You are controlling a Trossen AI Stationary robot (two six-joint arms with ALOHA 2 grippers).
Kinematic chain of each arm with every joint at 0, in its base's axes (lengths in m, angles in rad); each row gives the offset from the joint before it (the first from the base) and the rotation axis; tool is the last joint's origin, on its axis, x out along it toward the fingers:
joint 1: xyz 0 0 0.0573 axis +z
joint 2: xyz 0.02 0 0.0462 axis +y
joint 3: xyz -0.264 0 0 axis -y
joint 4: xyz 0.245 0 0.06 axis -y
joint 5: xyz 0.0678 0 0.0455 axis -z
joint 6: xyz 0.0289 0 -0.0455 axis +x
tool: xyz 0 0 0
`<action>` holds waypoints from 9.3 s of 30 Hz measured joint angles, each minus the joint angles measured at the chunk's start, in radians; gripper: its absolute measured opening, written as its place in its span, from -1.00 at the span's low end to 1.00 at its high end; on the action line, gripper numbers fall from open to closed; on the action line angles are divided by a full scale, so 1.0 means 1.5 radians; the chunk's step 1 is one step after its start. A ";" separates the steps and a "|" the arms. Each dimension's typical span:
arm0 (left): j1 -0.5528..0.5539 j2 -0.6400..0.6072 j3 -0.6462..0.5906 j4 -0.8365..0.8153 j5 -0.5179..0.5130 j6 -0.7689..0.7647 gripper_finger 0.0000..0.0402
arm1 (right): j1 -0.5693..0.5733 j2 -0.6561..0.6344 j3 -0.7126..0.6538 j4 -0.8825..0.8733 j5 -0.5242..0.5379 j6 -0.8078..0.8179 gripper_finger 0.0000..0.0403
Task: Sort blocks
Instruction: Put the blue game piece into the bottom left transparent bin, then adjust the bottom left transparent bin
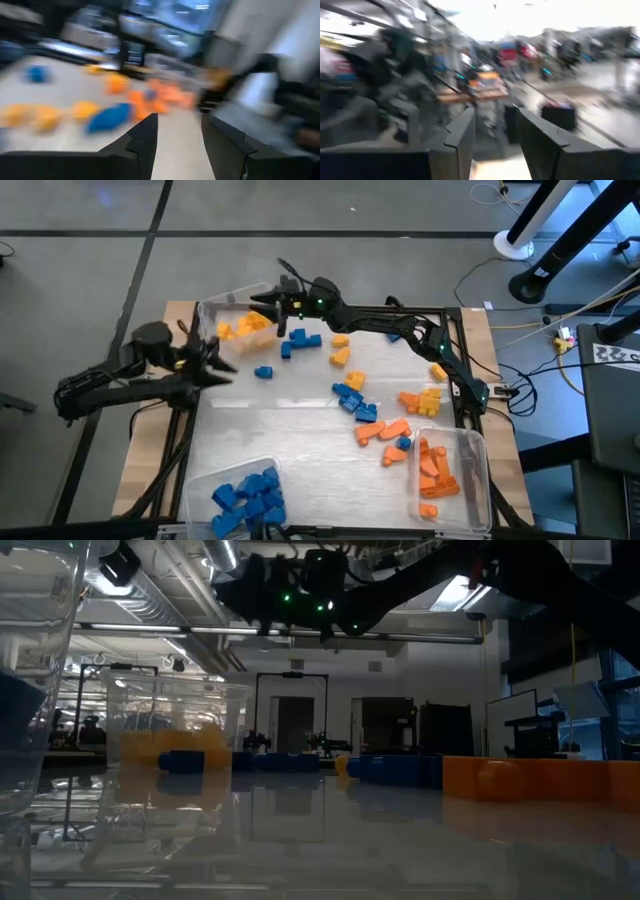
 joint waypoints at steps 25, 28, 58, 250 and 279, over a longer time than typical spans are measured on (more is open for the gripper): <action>-0.349 0.037 -0.123 0.101 0.046 -0.160 -0.29 | 0.052 0.000 0.000 0.284 -0.317 0.173 -0.28; -0.393 0.068 -0.123 0.081 -0.015 -0.160 -0.29 | 0.066 0.000 0.000 0.284 -0.343 0.173 -0.28; -0.293 0.188 -0.124 -0.028 -0.357 -0.030 -0.29 | 0.165 0.000 0.000 0.218 -0.473 0.166 -0.28; -0.657 0.655 0.173 -0.144 -0.155 -0.148 -0.03 | 0.184 -0.300 0.000 -1.168 0.313 -0.469 -0.92; -0.657 0.649 0.288 -0.124 -0.156 -0.203 -0.03 | 0.184 -0.300 0.000 -1.168 0.313 -0.469 -0.92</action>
